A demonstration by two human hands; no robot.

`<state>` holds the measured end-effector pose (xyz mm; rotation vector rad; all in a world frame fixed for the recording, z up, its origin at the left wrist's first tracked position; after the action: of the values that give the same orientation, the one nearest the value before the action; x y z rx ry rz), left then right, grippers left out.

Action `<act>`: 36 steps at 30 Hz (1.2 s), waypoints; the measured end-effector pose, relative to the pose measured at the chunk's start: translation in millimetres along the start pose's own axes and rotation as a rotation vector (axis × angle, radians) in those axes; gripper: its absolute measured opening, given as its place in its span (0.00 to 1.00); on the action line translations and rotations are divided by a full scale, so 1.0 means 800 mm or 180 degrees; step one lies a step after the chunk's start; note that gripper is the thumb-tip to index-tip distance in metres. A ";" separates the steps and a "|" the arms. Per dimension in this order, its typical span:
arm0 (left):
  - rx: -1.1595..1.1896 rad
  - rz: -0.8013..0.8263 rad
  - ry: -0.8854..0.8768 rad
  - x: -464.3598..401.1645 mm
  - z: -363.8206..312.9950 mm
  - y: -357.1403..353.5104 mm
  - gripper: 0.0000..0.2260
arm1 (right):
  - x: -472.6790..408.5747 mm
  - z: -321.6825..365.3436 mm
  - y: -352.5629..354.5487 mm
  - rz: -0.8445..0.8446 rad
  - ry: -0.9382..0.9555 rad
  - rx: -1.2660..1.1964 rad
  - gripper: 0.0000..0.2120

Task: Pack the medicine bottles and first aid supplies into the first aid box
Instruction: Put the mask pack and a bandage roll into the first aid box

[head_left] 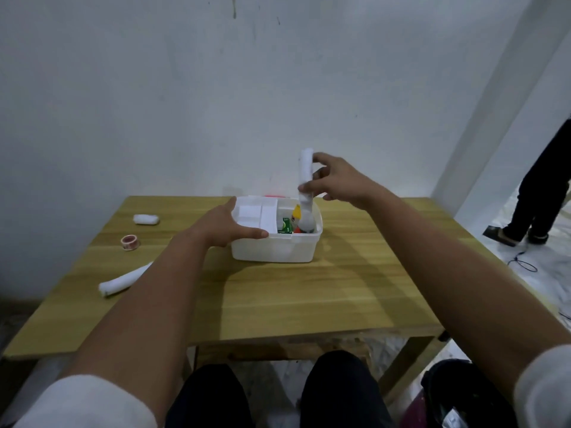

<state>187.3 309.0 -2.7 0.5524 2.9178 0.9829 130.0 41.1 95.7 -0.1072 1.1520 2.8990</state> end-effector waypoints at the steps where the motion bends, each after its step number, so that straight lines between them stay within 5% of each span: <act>1: 0.0005 -0.0007 -0.0001 -0.001 0.001 0.000 0.54 | 0.002 -0.001 -0.007 0.0034 0.0050 0.0167 0.30; 17: -0.0143 0.0010 0.0047 -0.002 0.003 0.001 0.61 | 0.025 -0.047 -0.067 -0.0540 0.0178 0.1396 0.33; 29: -0.0091 0.0090 0.0020 0.002 -0.006 0.000 0.49 | 0.030 -0.051 -0.060 -0.0331 0.0144 0.1351 0.33; 36: -0.0136 0.0093 0.0073 0.002 -0.007 -0.001 0.52 | 0.031 -0.051 -0.055 -0.0285 0.0219 0.1105 0.19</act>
<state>185.0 306.0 1.5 0.5873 2.9093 1.0591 109.5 45.0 34.0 -0.2449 1.5949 2.5910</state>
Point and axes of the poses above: each hand's wrist, its own x-axis away from the middle knuckle, its own y-axis out of the back of the hand, z = x × y, the point moved 1 cm from there along -x, towards the middle knuckle, and after that the axes turned 7 degrees about x, right-handed, at the moved point
